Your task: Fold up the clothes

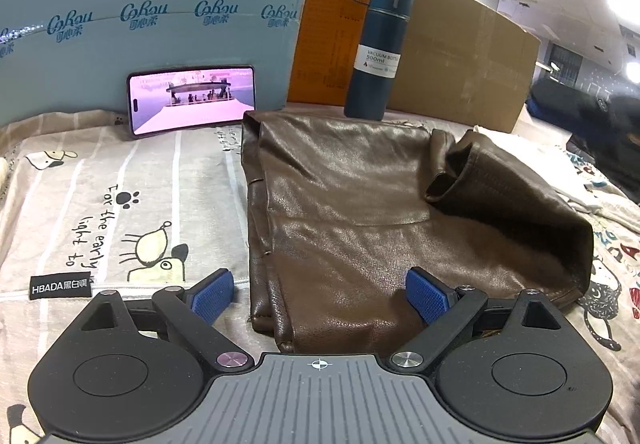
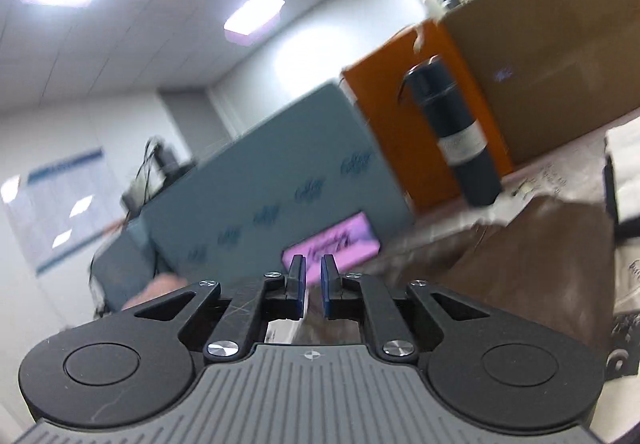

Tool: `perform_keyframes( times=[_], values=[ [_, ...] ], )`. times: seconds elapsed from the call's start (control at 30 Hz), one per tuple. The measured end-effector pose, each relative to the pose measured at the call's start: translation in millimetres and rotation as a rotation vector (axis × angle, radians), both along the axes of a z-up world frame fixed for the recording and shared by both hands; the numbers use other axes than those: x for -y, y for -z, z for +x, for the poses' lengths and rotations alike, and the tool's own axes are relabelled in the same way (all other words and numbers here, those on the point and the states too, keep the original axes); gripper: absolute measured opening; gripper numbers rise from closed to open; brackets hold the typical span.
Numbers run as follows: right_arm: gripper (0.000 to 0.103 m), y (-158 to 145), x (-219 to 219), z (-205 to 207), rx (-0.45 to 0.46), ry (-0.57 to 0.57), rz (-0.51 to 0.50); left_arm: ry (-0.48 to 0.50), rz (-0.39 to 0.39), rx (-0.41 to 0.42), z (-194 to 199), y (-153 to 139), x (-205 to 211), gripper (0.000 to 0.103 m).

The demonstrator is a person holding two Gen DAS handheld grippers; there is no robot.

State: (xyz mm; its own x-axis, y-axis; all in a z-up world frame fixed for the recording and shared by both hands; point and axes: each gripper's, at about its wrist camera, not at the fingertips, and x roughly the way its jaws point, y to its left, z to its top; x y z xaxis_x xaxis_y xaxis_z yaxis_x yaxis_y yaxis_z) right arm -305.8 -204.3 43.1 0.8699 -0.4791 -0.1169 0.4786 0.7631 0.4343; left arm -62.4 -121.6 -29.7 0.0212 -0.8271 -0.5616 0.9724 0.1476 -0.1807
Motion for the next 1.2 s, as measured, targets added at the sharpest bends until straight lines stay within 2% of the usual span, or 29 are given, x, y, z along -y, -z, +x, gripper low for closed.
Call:
perform_keyframes(
  times=[0.07, 0.1, 0.13, 0.17, 0.2, 0.37, 0.4, 0.47, 0.53, 0.6, 0.63, 0.67, 0.77, 0.87, 0.97, 1.07, 1.2],
  values=[
    [0.039, 3, -8, -2, -0.055, 0.010, -0.048, -0.006, -0.009, -0.009, 2, -1, -1, 0.095],
    [0.070, 3, -12, -5, -0.096, 0.040, -0.094, -0.013, -0.011, -0.014, 3, -1, -1, 0.095],
    [0.078, 4, -14, -4, -0.164, 0.054, -0.141, -0.019, -0.011, -0.016, 4, -1, -1, 0.095],
    [0.078, 5, -15, -2, -0.238, 0.064, -0.189, -0.025, -0.011, -0.018, 5, -1, -1, 0.095],
    [0.078, 7, -13, 1, -0.274, 0.074, -0.205, -0.032, -0.017, -0.018, 6, -2, -1, 0.095],
    [0.081, 18, 3, 18, -0.395, 0.125, -0.234, -0.039, -0.018, -0.011, 7, -1, -1, 0.095],
    [0.080, 20, 6, 21, -0.419, 0.135, -0.239, -0.037, -0.015, -0.011, 7, -1, -1, 0.095],
    [0.072, 25, 13, 28, -0.468, 0.155, -0.251, -0.035, -0.012, -0.012, 7, 0, -1, 0.095],
    [0.029, 29, 19, 35, -0.517, 0.176, -0.262, -0.035, -0.008, -0.012, 6, 0, 0, 0.095],
    [0.019, 34, 26, 41, -0.565, 0.196, -0.274, -0.033, -0.004, -0.009, 6, 1, 0, 0.095],
    [0.010, 36, 29, 45, -0.589, 0.206, -0.279, -0.030, -0.003, -0.007, 5, 1, 0, 0.095],
    [0.009, 38, 32, 48, -0.614, 0.216, -0.285, -0.027, -0.001, -0.005, 5, 2, 1, 0.095],
    [0.008, 23, 14, 38, -0.445, 0.236, -0.334, -0.016, -0.001, -0.005, 4, 2, 1, 0.095],
    [0.007, 19, -7, 38, -0.352, 0.157, -0.351, -0.015, -0.002, -0.008, 4, 3, 1, 0.095],
    [0.008, 29, -18, 48, -0.347, 0.040, -0.291, -0.015, -0.003, -0.010, 4, 3, 1, 0.095],
    [0.008, 47, -20, 57, -0.394, -0.057, -0.222, -0.032, -0.015, -0.012, 6, 1, -1, 0.095],
    [0.009, 56, -22, 47, -0.397, -0.121, -0.168, -0.098, -0.061, -0.008, 14, -4, -7, 0.095]
  ],
)
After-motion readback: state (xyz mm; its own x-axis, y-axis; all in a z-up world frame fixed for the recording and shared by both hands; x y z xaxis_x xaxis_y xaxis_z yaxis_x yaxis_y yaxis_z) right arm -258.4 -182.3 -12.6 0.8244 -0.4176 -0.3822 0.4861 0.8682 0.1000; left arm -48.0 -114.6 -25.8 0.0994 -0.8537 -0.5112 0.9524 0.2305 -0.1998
